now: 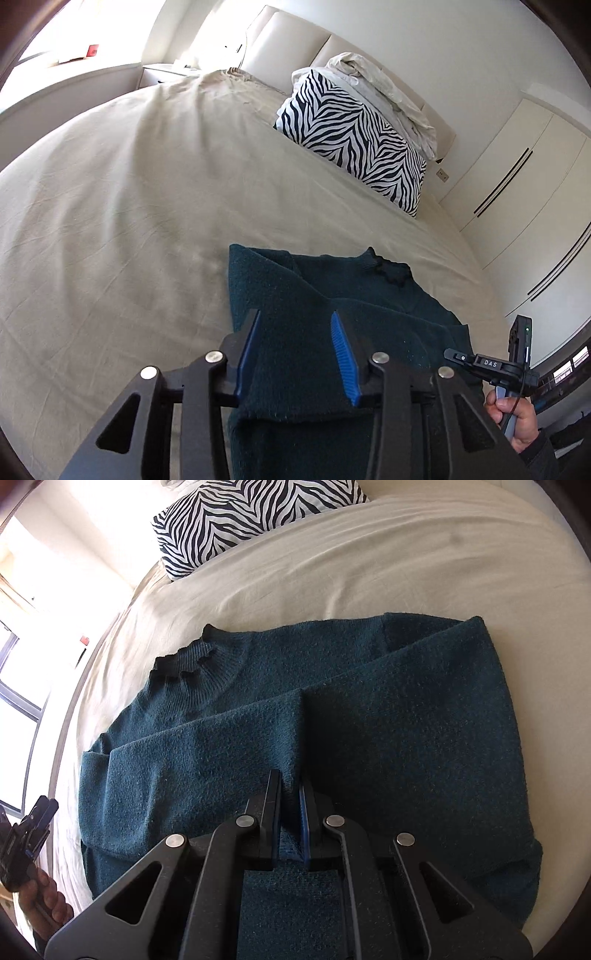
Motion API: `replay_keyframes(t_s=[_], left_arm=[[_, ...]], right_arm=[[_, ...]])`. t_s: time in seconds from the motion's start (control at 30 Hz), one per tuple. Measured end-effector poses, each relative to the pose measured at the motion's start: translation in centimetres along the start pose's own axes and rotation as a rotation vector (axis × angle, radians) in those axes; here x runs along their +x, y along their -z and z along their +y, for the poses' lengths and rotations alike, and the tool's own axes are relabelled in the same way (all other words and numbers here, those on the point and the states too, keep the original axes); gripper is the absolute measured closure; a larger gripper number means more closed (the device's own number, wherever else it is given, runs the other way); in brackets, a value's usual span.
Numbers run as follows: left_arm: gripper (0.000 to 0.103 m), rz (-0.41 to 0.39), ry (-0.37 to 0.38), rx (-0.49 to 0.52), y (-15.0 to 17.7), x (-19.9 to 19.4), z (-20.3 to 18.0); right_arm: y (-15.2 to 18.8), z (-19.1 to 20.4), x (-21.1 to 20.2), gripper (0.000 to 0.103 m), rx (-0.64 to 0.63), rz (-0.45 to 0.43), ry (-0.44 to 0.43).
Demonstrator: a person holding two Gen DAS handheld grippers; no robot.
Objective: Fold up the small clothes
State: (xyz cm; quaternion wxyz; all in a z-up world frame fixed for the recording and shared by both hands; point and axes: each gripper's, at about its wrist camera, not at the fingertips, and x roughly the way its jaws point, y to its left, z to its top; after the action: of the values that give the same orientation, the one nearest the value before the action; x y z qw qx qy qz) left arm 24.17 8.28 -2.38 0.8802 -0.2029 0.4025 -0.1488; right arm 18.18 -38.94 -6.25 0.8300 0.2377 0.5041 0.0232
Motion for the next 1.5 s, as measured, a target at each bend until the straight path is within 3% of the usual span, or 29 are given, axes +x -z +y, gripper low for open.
replay_keyframes(t_s=[0.13, 0.2, 0.37, 0.57, 0.77, 0.87, 1.0, 1.13, 1.2, 1.3, 1.43, 1.47, 1.5], left_arm=[[0.065, 0.098, -0.05, -0.026, -1.2, 5.1, 1.4], [0.077, 0.126, -0.072, -0.042, -1.6, 7.1, 2.3], [0.079, 0.134, -0.112, 0.006, -2.5, 8.4, 1.9], [0.078, 0.134, -0.101, 0.012, -2.7, 8.3, 1.9], [0.075, 0.114, -0.147, 0.142, 1.4, 4.7, 0.3], [0.062, 0.103, -0.211, 0.233, 3.8, 3.3, -0.5], [0.062, 0.099, -0.229, 0.296, 5.9, 1.3, -1.3], [0.058, 0.042, -0.227, 0.297, 7.4, -3.3, -2.0], [0.046, 0.028, -0.213, 0.296, 8.6, -5.8, -2.3], [0.035, 0.024, -0.193, 0.284, 10.8, -9.0, -2.4], [0.032, 0.081, -0.153, 0.228, 14.5, -11.8, -1.4], [0.031, 0.105, -0.142, 0.212, 15.4, -12.0, -1.1], [0.031, 0.133, -0.132, 0.194, 16.3, -12.1, -0.8]], right_arm=[[0.0, -0.5, 0.1, 0.096, 0.017, -0.003, -0.025], [0.1, -0.9, 0.1, 0.096, 0.031, -0.005, -0.046], [0.2, -2.0, 0.3, 0.096, 0.05, -0.002, -0.087], [0.3, -2.3, 0.2, 0.096, 0.057, -0.012, -0.101], [0.6, -2.9, -0.1, 0.095, 0.065, -0.026, -0.124], [0.9, -3.5, -0.2, 0.093, 0.094, -0.038, -0.15], [1.6, -4.1, -1.3, 0.092, 0.12, -0.053, -0.125], [2.6, -4.2, -3.9, 0.086, 0.11, -0.082, -0.036], [3.5, -4.8, -5.8, 0.086, 0.125, -0.101, -0.025], [5.7, -6.2, -8.8, 0.086, 0.147, -0.133, -0.041], [10.0, -8.4, -12.8, 0.086, 0.182, -0.172, -0.061], [11.3, -8.9, -13.7, 0.082, 0.192, -0.177, -0.066], [12.5, -9.4, -14.5, 0.071, 0.201, -0.181, -0.064]])
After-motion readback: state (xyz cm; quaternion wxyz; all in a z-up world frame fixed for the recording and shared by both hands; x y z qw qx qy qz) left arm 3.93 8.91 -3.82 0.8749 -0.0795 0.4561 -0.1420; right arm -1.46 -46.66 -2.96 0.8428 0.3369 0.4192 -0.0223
